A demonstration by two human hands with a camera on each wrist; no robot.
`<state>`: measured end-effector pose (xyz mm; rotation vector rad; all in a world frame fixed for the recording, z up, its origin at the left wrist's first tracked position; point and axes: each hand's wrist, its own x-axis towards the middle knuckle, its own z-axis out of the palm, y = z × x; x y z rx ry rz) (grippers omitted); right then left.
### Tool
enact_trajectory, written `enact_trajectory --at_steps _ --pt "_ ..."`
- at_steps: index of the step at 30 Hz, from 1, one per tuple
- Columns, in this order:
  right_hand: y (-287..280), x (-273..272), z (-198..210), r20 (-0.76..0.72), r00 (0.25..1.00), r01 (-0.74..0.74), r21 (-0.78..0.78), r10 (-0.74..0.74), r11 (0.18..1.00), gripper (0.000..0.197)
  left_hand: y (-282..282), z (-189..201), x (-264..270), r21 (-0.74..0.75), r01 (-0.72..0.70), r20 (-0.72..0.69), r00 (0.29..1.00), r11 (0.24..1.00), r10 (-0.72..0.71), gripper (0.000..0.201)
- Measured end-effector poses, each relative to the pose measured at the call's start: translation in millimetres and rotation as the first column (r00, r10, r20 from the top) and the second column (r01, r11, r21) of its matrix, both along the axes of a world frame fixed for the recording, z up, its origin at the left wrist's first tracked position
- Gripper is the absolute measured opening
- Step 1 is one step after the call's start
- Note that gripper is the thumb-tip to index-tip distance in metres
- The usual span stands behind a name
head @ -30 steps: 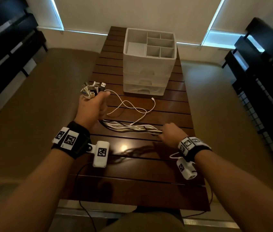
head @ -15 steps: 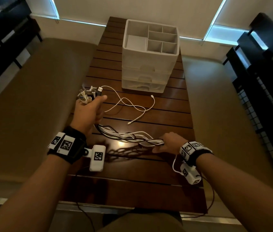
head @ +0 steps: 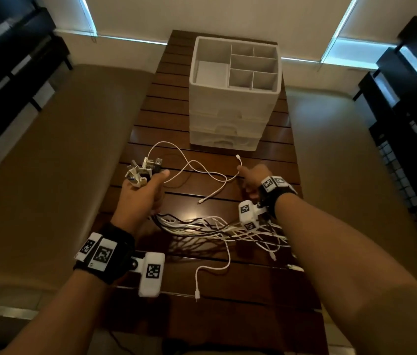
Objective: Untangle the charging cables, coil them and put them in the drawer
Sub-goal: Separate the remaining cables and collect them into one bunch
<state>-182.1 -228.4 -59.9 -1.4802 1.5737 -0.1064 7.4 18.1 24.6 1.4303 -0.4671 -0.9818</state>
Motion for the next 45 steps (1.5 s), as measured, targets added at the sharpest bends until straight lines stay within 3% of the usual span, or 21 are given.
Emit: enact_trajectory --at_steps 2,4,7,9,12,14,18,20,24,28,32,34,36,38,45 --pt "2.4 9.6 -15.7 0.06 0.995 0.071 0.06 -0.075 0.996 0.046 -1.5 2.2 -1.6 0.005 -0.001 -0.002 1.0 1.0 0.001 0.051" --pt "3.9 17.6 -22.5 0.117 0.989 0.08 0.076 -0.088 0.994 0.028 -3.5 5.0 -2.4 -0.015 0.002 0.001 1.0 1.0 -0.002 0.05" --pt "9.9 21.3 -11.8 0.238 0.965 0.116 -0.009 -0.11 0.993 0.017 -6.5 9.5 -5.0 -0.041 0.001 0.007 1.0 0.999 -0.001 0.049" --pt "22.5 18.2 10.2 0.407 0.902 0.176 -0.041 -0.144 0.984 0.009 -9.2 12.6 -7.8 -0.057 -0.024 -0.009 1.0 0.998 0.023 0.047" --pt "54.6 11.2 54.6 0.627 0.779 0.087 -0.08 -0.017 0.993 0.011 -13.5 18.6 -14.3 -0.088 -0.091 -0.04 0.995 0.992 0.088 0.043" --pt "84.0 6.3 84.9 0.663 0.734 -0.012 -0.204 0.147 0.979 0.01 -17.3 23.1 -20.2 -0.114 -0.101 -0.033 0.995 0.988 0.098 0.043" --pt "140.8 -4.5 118.4 0.489 0.744 -0.162 -0.531 0.456 0.832 0.009 -20.3 40.8 -43.8 -0.202 -0.043 0.029 0.998 0.978 0.05 0.016" --pt "157.8 -6.7 116.3 0.361 0.742 -0.246 -0.637 0.564 0.731 0.007 -18.6 49.9 -52.5 -0.26 -0.001 0.032 0.999 0.966 0.01 0.016" --pt "177.4 -5.1 108.4 0.223 0.706 -0.365 -0.699 0.672 0.615 0.025 -15.3 57.4 -56.1 -0.287 0.024 0.072 0.997 0.958 -0.004 0.024" --pt "188.4 -3.3 110.1 0.088 0.668 -0.436 -0.758 0.739 0.485 0.024 -14.5 59.0 -56.6 -0.244 0.001 0.139 0.99 0.97 0.034 0.015" --pt "193.3 -1.7 107.0 0.064 0.684 -0.429 -0.771 0.727 0.471 0.041 -12.0 61.1 -55.4 -0.189 0.049 0.128 0.991 0.981 -0.024 0.027" --pt "195.8 0.9 103.5 0.063 0.7 -0.427 -0.762 0.711 0.487 0.034 -11.0 58.6 -56.1 -0.174 0.082 0.131 0.99 0.981 -0.059 0.031" --pt "196.2 1.9 99.4 0.087 0.712 -0.417 -0.746 0.696 0.52 0.022 -10.9 53.8 -54.8 -0.124 0.071 0.107 0.993 0.99 -0.058 0.05" --pt "194.9 2.7 98.3 0.117 0.732 -0.392 -0.733 0.671 0.556 0.023 -9.9 49.9 -51.7 -0.106 0.086 0.148 0.987 0.991 -0.07 0.062" --pt "193.5 7.2 98.2 0.174 0.766 -0.332 -0.717 0.619 0.613 0.027 -5.8 52.2 -50.8 -0.181 0.118 0.179 0.98 0.976 -0.085 0.041"
